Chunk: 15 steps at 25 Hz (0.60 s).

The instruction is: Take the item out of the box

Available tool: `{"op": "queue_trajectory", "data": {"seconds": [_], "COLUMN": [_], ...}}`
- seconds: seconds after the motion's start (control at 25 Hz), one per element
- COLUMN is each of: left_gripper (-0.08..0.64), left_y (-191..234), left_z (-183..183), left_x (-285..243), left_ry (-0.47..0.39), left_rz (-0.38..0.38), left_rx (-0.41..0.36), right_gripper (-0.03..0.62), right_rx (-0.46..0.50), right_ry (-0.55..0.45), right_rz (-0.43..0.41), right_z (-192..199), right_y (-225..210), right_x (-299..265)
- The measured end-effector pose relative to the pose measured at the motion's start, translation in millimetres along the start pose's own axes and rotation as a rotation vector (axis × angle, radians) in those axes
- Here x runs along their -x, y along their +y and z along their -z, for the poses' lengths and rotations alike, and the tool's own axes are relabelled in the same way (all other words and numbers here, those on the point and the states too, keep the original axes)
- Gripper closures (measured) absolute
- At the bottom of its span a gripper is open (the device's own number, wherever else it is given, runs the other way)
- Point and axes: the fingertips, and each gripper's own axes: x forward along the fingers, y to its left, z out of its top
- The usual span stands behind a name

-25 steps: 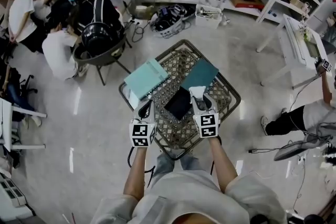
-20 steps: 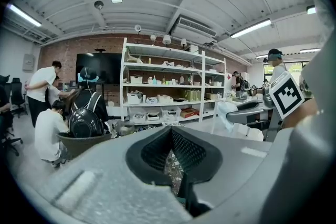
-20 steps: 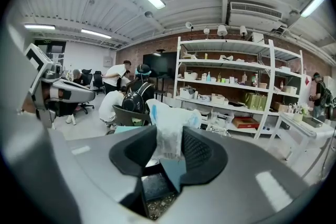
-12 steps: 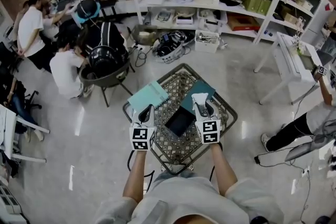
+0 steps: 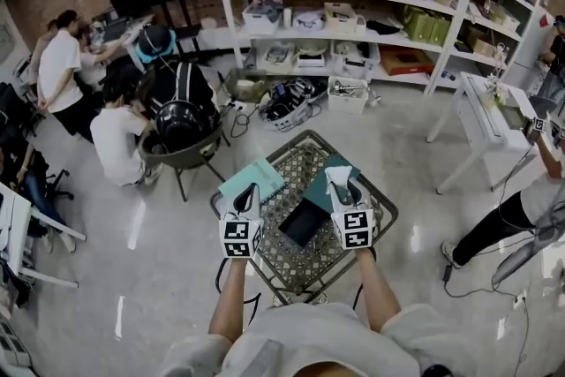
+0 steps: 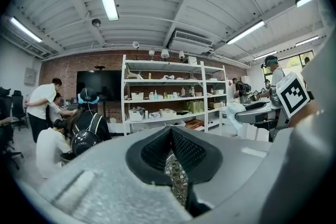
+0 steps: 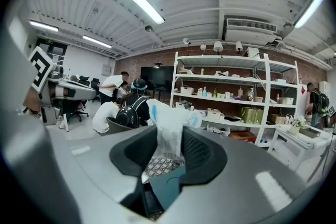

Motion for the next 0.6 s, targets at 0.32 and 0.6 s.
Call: {"op": "queue_trajectory", "data": {"seconds": [0.32,0.6], "left_gripper": [0.557,0.557], "left_y": [-0.3,2.1], "left_z": [-1.9,-1.0], "left_x": [7.4,12.1], "left_ry": [-0.01,-0.018], "left_rz": [-0.012,-0.015], "left_rx": [0.004,0.013], "right_gripper": [0.462,0.462], "right_rx": [0.002,0.006], "right_ry": [-0.004,-0.005], "right_rz": [-0.008,-0.01], "right_z": [0.3,2.9], "right_y": [6.6,13.5], "right_x": [4.0,6.5]}}
